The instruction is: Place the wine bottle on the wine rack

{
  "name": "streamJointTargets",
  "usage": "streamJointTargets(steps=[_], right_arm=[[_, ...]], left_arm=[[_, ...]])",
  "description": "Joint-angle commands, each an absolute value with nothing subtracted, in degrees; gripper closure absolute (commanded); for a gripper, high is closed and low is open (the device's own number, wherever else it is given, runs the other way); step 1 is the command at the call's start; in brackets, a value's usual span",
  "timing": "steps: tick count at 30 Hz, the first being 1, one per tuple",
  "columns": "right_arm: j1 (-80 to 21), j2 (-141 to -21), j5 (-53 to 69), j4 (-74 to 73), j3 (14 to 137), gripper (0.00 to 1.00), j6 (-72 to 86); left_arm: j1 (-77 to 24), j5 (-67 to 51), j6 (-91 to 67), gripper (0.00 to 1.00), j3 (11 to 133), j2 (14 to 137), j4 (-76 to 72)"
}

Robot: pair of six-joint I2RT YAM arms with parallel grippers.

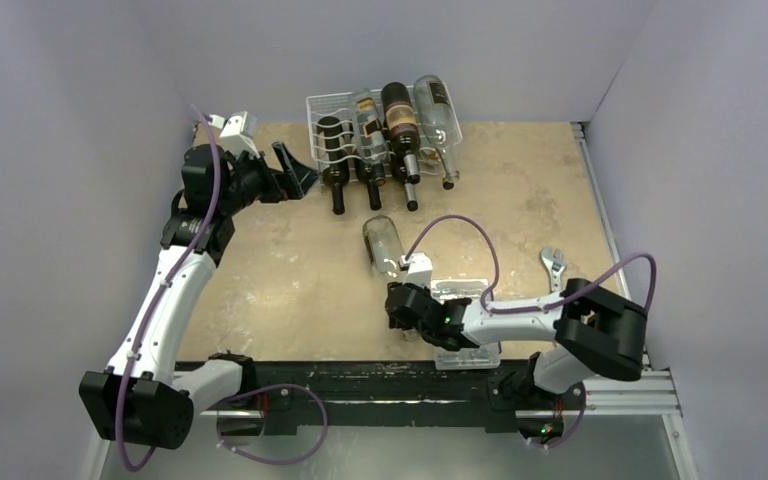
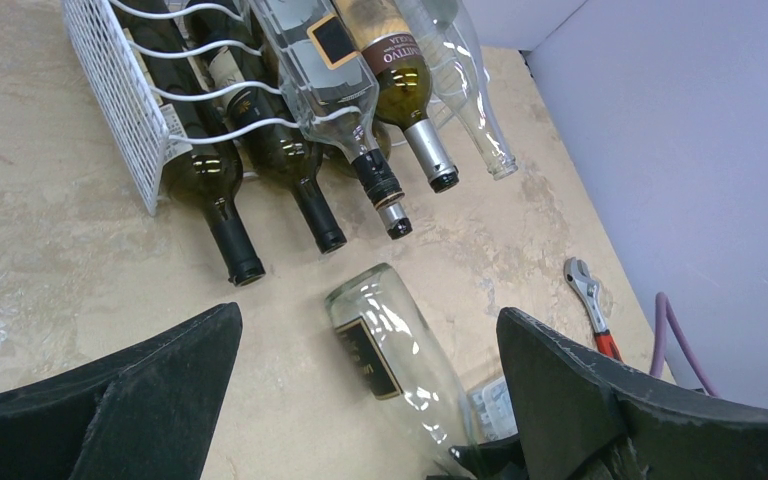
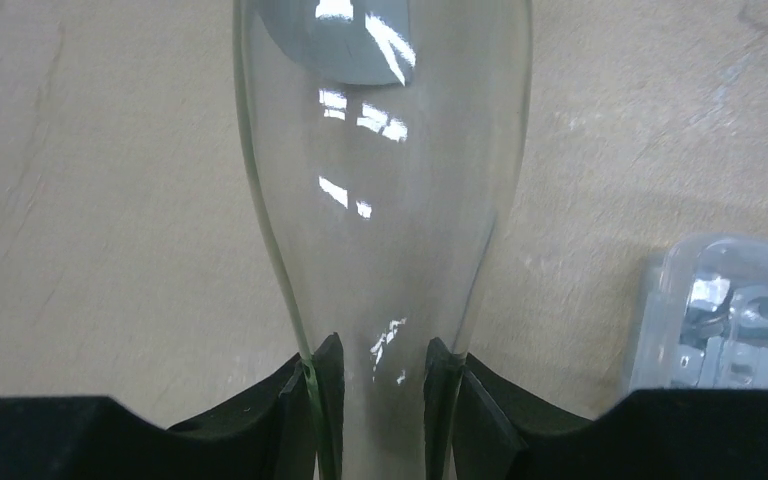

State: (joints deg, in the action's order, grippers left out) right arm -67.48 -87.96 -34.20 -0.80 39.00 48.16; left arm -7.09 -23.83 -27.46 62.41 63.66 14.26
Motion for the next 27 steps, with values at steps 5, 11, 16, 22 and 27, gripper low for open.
streamJointTargets(steps=[5, 11, 16, 22, 27], right_arm=[[-67.7, -77.8, -22.6, 19.0, 32.9, 1.0, 40.5], [-66.4, -76.3, -14.2, 20.9, 34.0, 1.0, 42.7], [-65.8, -74.4, -12.3, 22.5, 34.9, 1.0, 43.5], [-64.7, -72.0, -10.8, 22.8, 35.2, 1.0, 45.8], [-64.6, -69.3, -11.7, 21.6, 36.4, 1.0, 45.9]], left_arm=[[-6.9, -23.7, -27.6, 0.0, 64.6, 63.0, 12.7], [-7.1, -23.4, -27.3, 0.0, 64.8, 63.5, 12.8], [-7.1, -23.6, -27.5, 0.0, 64.9, 63.3, 13.0], [-7.4, -21.8, -26.3, 0.0, 64.7, 62.2, 13.7], [-7.4, -22.0, -26.7, 0.0, 64.9, 62.1, 13.5]])
